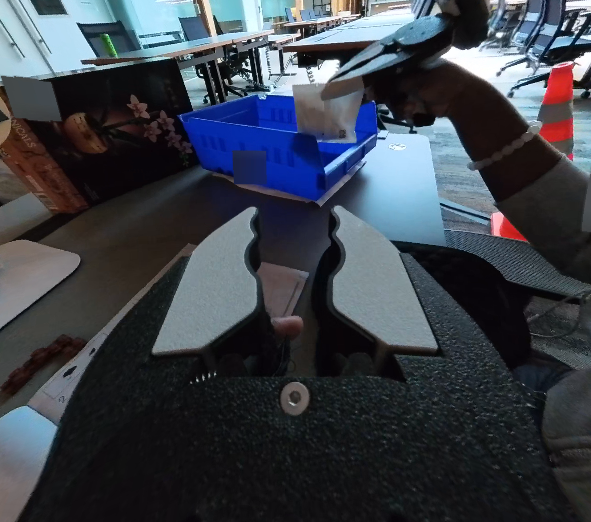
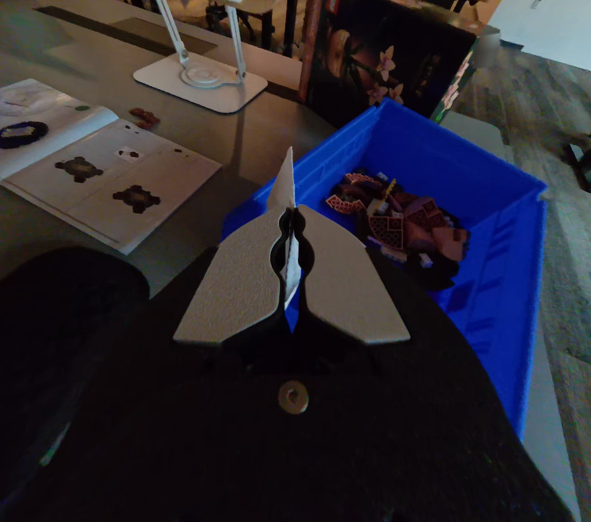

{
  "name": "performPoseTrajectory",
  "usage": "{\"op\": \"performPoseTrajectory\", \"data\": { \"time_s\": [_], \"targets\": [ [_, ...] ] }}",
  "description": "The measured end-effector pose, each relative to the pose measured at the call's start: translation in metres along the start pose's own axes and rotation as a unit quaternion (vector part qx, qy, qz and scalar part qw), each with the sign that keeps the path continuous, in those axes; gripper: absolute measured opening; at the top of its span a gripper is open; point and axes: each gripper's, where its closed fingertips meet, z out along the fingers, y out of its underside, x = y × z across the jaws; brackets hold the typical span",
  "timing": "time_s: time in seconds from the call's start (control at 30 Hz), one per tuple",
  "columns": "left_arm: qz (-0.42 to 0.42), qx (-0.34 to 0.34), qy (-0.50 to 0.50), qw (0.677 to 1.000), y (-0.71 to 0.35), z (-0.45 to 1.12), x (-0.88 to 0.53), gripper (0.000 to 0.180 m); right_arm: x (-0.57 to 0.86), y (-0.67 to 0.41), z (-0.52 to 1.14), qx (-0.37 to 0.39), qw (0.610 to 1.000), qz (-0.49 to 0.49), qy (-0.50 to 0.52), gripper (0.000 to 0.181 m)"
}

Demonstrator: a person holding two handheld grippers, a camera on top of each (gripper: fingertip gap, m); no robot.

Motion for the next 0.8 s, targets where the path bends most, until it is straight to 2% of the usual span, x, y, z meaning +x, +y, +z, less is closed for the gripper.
{"op": "performPoseTrajectory", "data": {
  "time_s": [0.8],
  "targets": [
    [0.006,-0.019,-0.008,1.0,0.016,0.0,-0.006,0.04,-0.003,0.019,0.011,-0.045,0.999,0.015,0.006,0.001]
  ]
}}
